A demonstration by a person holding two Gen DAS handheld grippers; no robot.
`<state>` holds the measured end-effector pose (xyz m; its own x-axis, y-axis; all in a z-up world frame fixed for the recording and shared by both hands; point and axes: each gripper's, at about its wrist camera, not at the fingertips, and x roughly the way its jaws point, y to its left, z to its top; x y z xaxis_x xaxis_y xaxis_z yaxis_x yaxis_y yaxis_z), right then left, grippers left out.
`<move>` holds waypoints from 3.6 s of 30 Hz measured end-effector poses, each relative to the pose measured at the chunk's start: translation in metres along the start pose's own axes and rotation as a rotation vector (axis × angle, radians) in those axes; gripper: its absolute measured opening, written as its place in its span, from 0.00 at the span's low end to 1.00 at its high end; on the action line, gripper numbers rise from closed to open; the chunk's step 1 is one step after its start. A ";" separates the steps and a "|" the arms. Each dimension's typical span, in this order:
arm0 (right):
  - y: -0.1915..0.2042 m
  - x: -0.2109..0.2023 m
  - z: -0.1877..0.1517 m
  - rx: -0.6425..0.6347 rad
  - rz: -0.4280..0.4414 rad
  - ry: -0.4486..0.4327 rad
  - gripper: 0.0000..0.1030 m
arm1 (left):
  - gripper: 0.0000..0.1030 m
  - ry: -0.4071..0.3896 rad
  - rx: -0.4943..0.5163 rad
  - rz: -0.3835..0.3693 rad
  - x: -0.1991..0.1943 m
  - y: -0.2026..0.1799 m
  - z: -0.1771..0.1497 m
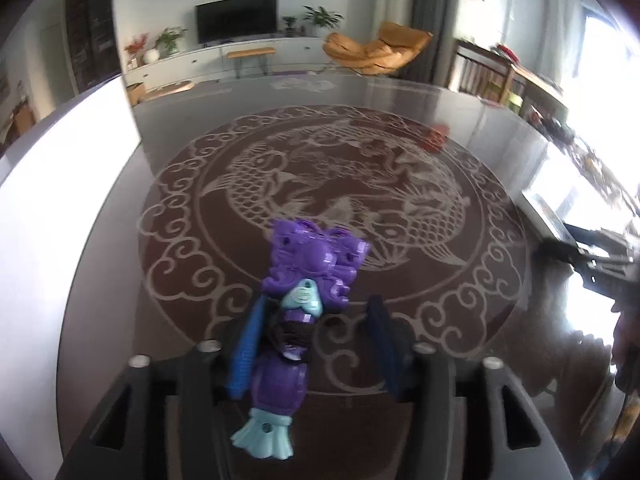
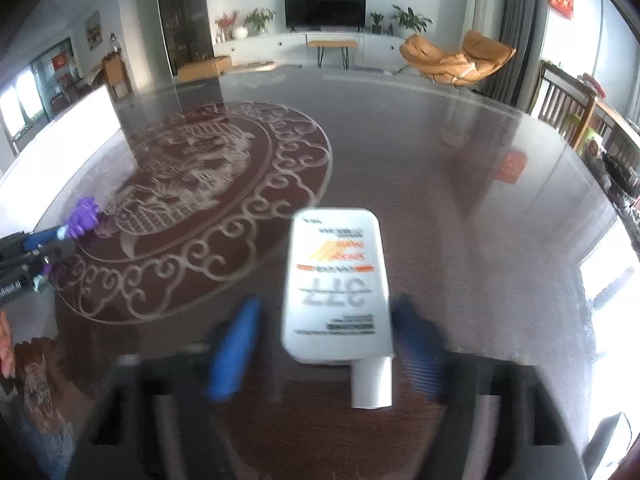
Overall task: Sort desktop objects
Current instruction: 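Grasp the purple toy figure with the left gripper while the right gripper holds the sunscreen, then lift the purple toy with the left gripper and the sunscreen with the right gripper, then carry the purple toy and sunscreen to the brown box and open both grippers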
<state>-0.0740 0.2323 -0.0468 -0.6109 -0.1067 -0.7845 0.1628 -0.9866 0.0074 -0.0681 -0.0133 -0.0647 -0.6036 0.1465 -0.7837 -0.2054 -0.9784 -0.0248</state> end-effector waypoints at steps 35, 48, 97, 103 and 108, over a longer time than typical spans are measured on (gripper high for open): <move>0.093 0.013 0.000 0.008 -0.024 0.049 1.00 | 1.00 0.050 -0.043 0.069 0.006 0.019 0.001; 0.093 0.013 0.000 0.009 -0.024 0.050 1.00 | 1.00 0.050 -0.042 0.071 0.006 0.019 0.001; 0.096 0.026 0.057 -0.074 -0.008 0.426 0.50 | 0.20 0.073 0.022 -0.088 -0.013 0.040 0.011; 0.108 -0.023 0.071 -0.090 0.051 0.332 0.50 | 0.20 -0.041 -0.053 -0.157 -0.067 0.052 0.006; 0.139 -0.072 0.098 -0.120 0.121 0.227 0.50 | 0.20 -0.152 -0.141 -0.199 -0.130 0.079 0.008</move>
<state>-0.0834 0.0912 0.0714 -0.3943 -0.1791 -0.9014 0.3226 -0.9454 0.0468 -0.0116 -0.1082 0.0404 -0.6731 0.3473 -0.6529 -0.2287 -0.9373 -0.2629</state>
